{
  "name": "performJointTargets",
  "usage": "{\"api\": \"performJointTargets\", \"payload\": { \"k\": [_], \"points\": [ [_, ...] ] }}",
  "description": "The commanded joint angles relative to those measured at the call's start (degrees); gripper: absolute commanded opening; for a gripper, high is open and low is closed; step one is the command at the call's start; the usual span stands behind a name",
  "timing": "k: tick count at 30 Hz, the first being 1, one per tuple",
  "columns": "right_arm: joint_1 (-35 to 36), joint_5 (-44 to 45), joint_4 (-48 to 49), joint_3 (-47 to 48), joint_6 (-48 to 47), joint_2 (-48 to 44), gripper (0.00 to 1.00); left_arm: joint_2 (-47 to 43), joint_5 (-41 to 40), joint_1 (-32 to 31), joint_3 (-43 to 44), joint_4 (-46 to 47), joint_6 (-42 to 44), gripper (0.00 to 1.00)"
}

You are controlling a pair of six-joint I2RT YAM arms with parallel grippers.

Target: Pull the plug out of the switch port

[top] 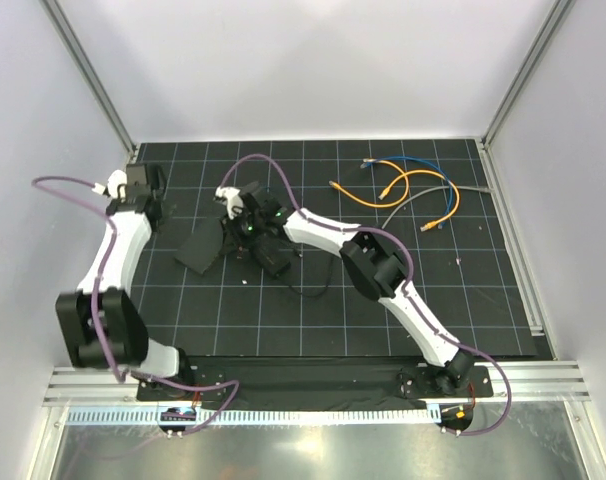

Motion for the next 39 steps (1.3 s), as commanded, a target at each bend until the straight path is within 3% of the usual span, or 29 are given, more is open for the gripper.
{"api": "performJointTargets", "payload": {
  "k": [1,4,5,8,11,18,30,39],
  "points": [
    [-1.9,0.4,3.7,1.2,-0.2,-5.5,0.31,-6.3,1.6,0.1,-7.3,0.4,-2.1,0.31],
    [-2.9,-0.4,3.7,1.8,-0.7,-5.4,0.44,-12.2,4.0,0.1,-14.2,2.1,-4.1,0.46],
    [-3.2,-0.6,3.9,1.9,-0.8,-5.3,0.54,-14.8,5.5,0.1,-16.6,2.2,-5.0,0.5],
    [-4.2,-1.3,4.2,4.5,-0.9,-3.1,0.68,-19.5,9.5,0.1,-21.1,4.4,-7.0,0.54],
    [-4.5,-2.5,1.3,11.2,-0.9,1.8,0.73,-22.4,12.0,0.0,-27.3,7.8,-9.0,0.57],
    [-4.6,-2.3,0.8,14.9,0.5,5.4,0.74,-26.6,14.9,0.1,-36.3,16.0,-12.6,0.6],
    [-5.2,-0.1,-1.6,18.4,2.3,8.2,0.72,-19.1,16.1,0.1,-40.2,24.2,-14.3,0.6],
    [-5.2,-0.6,-2.0,18.1,2.9,8.4,0.52,-14.2,13.3,0.1,-37.9,26.1,-13.7,0.58]
  ]
}}
